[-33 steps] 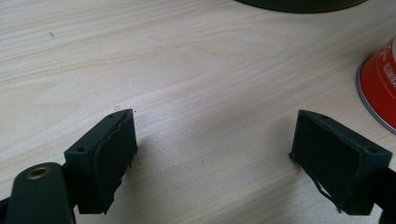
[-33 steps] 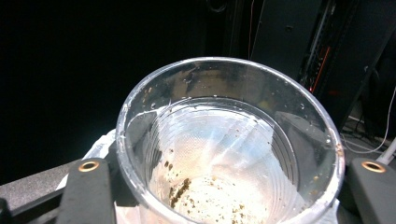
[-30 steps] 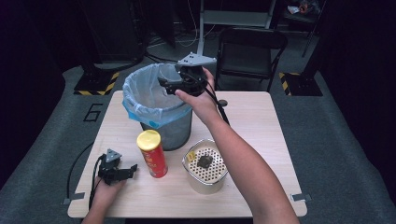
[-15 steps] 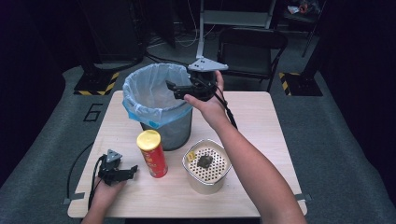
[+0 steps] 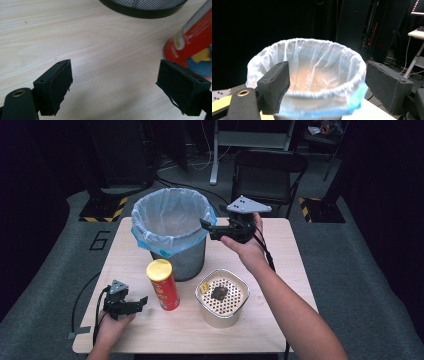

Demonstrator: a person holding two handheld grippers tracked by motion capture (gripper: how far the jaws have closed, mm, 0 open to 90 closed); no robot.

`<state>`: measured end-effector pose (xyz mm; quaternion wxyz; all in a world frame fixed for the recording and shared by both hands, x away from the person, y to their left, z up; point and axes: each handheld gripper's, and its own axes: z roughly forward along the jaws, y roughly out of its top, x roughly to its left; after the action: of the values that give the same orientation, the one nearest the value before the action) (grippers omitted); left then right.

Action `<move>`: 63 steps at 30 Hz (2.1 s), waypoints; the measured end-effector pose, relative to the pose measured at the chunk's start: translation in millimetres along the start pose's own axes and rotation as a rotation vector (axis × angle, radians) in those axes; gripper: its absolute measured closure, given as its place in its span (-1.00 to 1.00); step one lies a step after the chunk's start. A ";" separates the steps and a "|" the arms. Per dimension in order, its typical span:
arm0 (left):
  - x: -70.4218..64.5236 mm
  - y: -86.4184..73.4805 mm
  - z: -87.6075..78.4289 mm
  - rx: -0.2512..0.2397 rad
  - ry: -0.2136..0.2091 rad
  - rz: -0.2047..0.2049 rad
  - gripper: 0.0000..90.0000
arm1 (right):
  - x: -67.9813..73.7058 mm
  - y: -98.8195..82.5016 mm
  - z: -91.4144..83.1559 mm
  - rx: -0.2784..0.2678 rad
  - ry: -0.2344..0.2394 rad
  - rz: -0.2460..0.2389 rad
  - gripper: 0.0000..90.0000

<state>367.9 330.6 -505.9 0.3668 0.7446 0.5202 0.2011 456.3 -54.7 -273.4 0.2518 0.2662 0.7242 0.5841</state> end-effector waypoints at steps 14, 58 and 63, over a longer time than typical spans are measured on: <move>-18.3 15.0 -13.6 -0.013 -0.041 0.038 -0.74 | -19.5 -51.6 -47.9 0.060 -0.091 0.019 -0.56; -73.4 29.7 -2.5 -0.067 -0.191 0.116 -0.70 | -37.0 -170.8 -110.3 0.150 -0.236 0.080 -0.50; -74.9 29.8 3.9 -0.085 -0.187 0.119 -0.68 | -37.1 -182.6 -115.5 0.159 -0.250 0.094 -0.49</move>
<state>361.0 254.6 -479.9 0.4322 0.7735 0.4297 0.1740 388.7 -194.3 -428.3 0.2906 0.3898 0.7178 0.4984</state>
